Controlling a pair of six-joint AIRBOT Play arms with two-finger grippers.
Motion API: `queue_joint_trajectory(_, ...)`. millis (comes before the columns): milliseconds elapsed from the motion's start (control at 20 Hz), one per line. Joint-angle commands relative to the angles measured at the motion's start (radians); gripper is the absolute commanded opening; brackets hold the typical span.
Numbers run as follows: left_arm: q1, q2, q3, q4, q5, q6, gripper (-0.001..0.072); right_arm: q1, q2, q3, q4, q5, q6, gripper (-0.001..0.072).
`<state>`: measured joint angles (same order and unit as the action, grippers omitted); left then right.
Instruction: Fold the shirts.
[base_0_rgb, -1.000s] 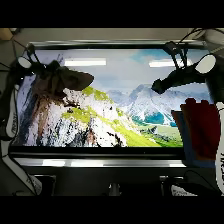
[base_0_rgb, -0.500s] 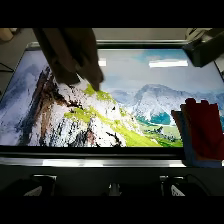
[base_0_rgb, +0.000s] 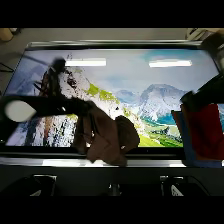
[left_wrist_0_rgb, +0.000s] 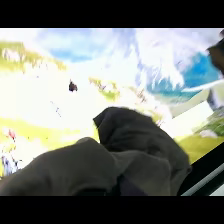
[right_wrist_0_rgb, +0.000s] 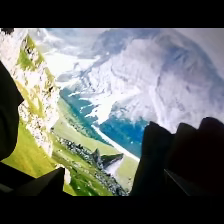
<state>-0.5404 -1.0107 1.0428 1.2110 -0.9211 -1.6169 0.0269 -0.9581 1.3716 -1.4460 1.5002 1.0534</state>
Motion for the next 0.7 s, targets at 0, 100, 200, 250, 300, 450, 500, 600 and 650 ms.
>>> queue_joint_trajectory(0,-0.032,-0.013,-0.287,0.016,0.063,-0.067,0.0032,0.001,-0.001,-0.389,0.153,-0.11,0.005,0.0687)
queue_joint_trajectory(100,-0.032,-0.003,-0.287,0.026,0.002,-0.018,0.0032,0.001,-0.001,-0.583,0.274,-0.182,-0.016,0.0691)
queue_joint_trajectory(200,-0.032,0.019,-0.287,0.029,-0.006,0.001,0.0032,0.001,-0.01,-0.726,0.388,-0.287,-0.016,0.0691)
queue_joint_trajectory(250,-0.032,0.032,-0.287,0.029,-0.006,0.001,0.0032,0.001,-0.025,-0.776,0.436,-0.3,-0.029,0.0691)
queue_joint_trajectory(300,-0.032,0.043,-0.287,0.029,-0.006,0.001,0.0032,0.001,-0.043,-0.811,0.468,-0.3,-0.031,0.0691)
queue_joint_trajectory(450,-0.032,0.069,-0.287,0.029,-0.006,0.001,0.0032,0.001,-0.124,-0.864,0.635,-0.354,-0.099,0.069)
queue_joint_trajectory(500,-0.032,0.077,-0.287,0.029,-0.006,0.001,0.0032,0.001,-0.153,-0.864,0.672,-0.381,-0.108,0.069)
queue_joint_trajectory(600,-0.032,0.097,-0.287,0.031,-0.006,0.0,0.0032,0.001,-0.203,-0.864,0.718,-0.442,-0.107,0.0688)
queue_joint_trajectory(650,-0.032,0.108,-0.287,0.031,-0.006,0.0,0.0032,0.003,-0.23,-0.864,0.755,-0.461,-0.108,0.0688)
